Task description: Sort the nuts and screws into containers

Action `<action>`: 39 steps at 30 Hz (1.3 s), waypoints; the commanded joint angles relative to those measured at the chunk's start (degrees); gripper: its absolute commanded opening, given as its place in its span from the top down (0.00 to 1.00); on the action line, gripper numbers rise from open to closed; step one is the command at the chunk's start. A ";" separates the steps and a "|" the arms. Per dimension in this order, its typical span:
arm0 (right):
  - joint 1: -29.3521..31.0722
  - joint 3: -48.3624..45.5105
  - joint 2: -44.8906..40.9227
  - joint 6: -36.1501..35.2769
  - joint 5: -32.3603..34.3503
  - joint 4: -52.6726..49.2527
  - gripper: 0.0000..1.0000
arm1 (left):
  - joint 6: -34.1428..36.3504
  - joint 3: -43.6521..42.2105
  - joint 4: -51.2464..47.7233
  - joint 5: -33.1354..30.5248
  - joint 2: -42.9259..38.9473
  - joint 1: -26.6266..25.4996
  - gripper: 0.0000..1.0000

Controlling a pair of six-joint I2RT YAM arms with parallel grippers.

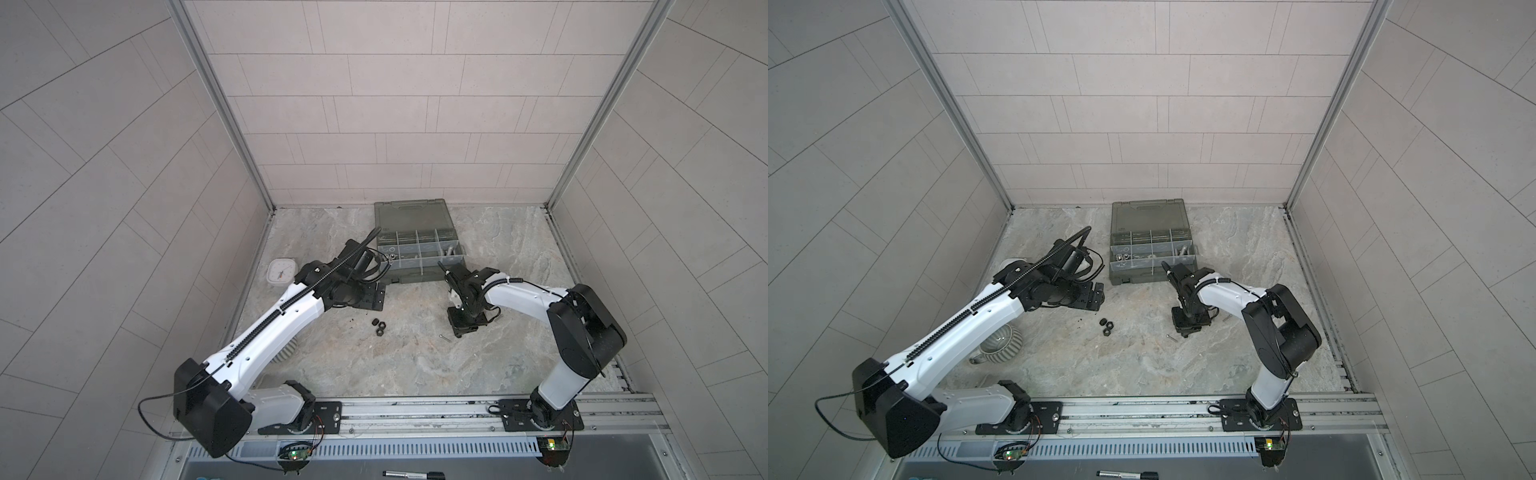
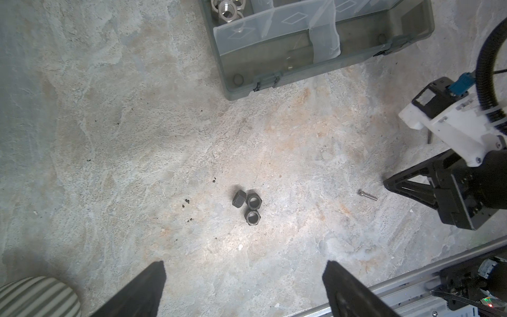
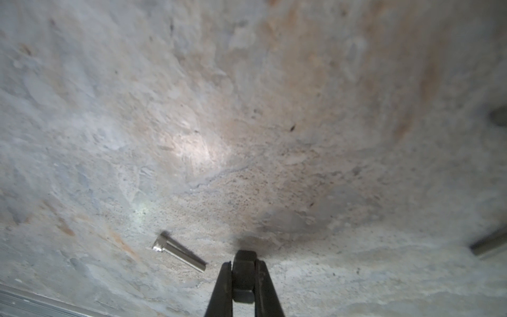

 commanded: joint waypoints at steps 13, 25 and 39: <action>-0.63 17.29 0.24 -3.21 4.91 -12.99 0.96 | 3.96 4.42 1.54 -3.04 2.79 0.08 0.02; -5.39 44.46 15.60 -7.48 5.08 -19.73 0.96 | 10.59 22.00 -0.15 -1.74 17.91 0.95 0.02; -10.09 72.79 35.83 -7.95 2.77 -24.77 0.96 | 12.53 30.10 -3.03 1.34 25.61 3.59 0.02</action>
